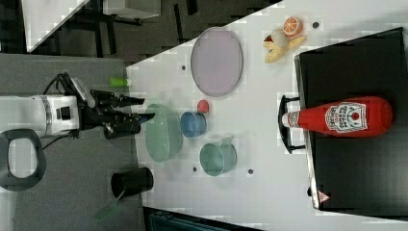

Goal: Pick Ketchup from oven and place it on table.

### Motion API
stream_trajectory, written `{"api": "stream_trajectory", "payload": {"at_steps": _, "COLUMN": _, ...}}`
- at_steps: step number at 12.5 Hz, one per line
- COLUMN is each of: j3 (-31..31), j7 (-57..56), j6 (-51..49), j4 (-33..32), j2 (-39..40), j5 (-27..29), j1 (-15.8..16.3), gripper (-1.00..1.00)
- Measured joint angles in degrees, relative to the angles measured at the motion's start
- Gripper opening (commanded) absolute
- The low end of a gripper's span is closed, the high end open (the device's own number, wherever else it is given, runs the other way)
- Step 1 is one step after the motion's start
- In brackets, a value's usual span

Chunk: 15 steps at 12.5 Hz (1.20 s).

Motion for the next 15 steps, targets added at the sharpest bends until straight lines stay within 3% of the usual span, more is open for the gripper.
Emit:
{"api": "stream_trajectory", "payload": {"at_steps": 3, "j3": -0.21, "j7": 0.06, "j6": -11.06, "j4": -11.97, "j2": -16.21, "j5": -1.17, "j1": -1.49, "gripper": 1.00}}
{"api": "stream_trajectory", "payload": {"at_steps": 7, "j3": -2.08, "j7": 0.07, "j6": -9.40, "j4": -9.34, "j2": -27.47, "j5": -3.41, "j1": -3.74, "gripper": 1.00}}
{"api": "stream_trajectory", "payload": {"at_steps": 12, "j3": -10.68, "j7": 0.06, "j6": -7.52, "j4": -6.38, "j2": -21.86, "j5": -2.14, "j1": -2.28, "gripper": 1.00}}
{"api": "stream_trajectory", "payload": {"at_steps": 15, "j3": -15.19, "j7": 0.06, "j6": -0.62, "j4": -8.84, "j2": -12.69, "j5": -1.89, "j1": -4.34, "gripper": 1.00}}
